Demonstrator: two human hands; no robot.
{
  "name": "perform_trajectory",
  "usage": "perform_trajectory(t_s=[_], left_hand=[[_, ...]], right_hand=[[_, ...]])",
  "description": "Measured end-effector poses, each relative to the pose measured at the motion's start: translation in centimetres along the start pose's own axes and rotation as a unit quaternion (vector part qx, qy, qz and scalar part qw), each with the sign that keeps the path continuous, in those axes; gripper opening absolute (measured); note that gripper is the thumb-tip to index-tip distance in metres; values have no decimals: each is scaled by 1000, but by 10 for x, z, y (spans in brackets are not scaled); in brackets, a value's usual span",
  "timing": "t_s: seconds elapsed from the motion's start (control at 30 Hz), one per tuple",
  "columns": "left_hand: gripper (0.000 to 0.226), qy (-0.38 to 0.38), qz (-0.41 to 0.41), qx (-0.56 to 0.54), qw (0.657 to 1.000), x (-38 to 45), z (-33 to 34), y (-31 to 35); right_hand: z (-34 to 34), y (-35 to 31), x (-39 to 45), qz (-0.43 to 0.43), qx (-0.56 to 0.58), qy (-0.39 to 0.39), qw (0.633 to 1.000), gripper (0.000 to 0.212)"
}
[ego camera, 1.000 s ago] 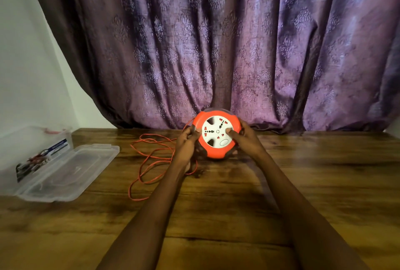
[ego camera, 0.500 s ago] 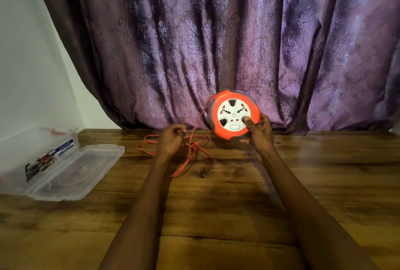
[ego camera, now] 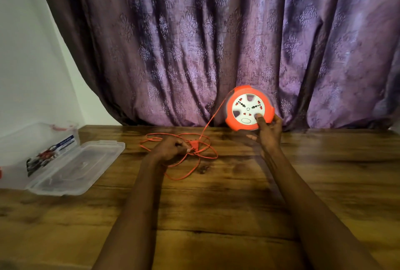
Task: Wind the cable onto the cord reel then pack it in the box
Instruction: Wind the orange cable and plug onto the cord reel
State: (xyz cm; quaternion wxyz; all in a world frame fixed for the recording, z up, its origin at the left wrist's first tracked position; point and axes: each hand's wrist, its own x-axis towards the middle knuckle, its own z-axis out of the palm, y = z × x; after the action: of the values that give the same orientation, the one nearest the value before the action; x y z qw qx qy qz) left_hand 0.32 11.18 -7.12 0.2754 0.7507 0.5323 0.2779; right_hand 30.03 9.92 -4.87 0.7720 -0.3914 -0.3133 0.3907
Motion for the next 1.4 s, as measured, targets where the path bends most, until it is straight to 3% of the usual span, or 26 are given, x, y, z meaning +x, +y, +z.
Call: perform_trajectory(t_s=[0.1,0.2,0.27,0.4,0.47,0.57,0.63,0.7,0.73,0.83,0.9,0.97,1.03,1.1,1.17,1.2,1.23,1.3,1.33,1.4], left_hand=[[32,36,-57,34,997,-3,-5,-8],[12,163,-108,148,970,-11,-14,-18],[17,247,-117,171,947,-18,-18,-22],[27,276,-179,266,906,-20,-19,-29],[33,316,-148,250,903,-15,-13,-24],[22,392,27,242,887,-4,-1,0],[23,326,128,126,928,5,15,26],[23,224,111,-43,967,12,38,52],[17,193,79,-138,968,15,51,62],[13,179,9,-368,912,20,71,75],[20,196,-1,-440,877,22,70,72],[13,173,-1,-506,845,21,66,69],[7,143,6,-533,834,20,66,66],[14,148,15,-514,845,21,68,64],[26,158,13,-501,851,20,69,62],[31,160,9,-497,853,19,69,62],[33,159,5,-494,855,19,68,62],[30,154,-2,-485,861,19,67,59],[27,149,-1,-476,867,20,66,56],[21,140,1,-453,881,20,64,50]], right_hand=[[-1,3,0,-6,19,6,1000,49],[0,9,-3,5,33,17,999,45],[2,13,-3,8,21,25,999,48],[9,21,-6,4,-2,15,1000,48],[12,25,-7,20,-1,3,1000,44],[17,27,-8,34,-6,-10,999,43],[19,26,-8,31,-4,-22,999,44],[18,25,-8,26,-2,-42,999,45],[17,25,-7,26,-1,-53,998,47],[16,23,-8,42,-2,-88,995,54],[16,23,-9,54,-8,-106,993,52],[16,25,-11,72,-10,-130,989,49],[17,27,-13,79,-35,-159,983,46],[22,29,-14,62,-53,-168,982,43],[23,30,-15,-39,-129,-161,978,51],[20,30,-14,-134,-219,-160,953,58],[15,30,-12,-241,-325,-166,899,62],[5,25,-7,-424,-487,-196,738,57],[3,23,-4,-472,-531,-219,669,55],[2,21,-7,-507,-580,-248,588,53]])
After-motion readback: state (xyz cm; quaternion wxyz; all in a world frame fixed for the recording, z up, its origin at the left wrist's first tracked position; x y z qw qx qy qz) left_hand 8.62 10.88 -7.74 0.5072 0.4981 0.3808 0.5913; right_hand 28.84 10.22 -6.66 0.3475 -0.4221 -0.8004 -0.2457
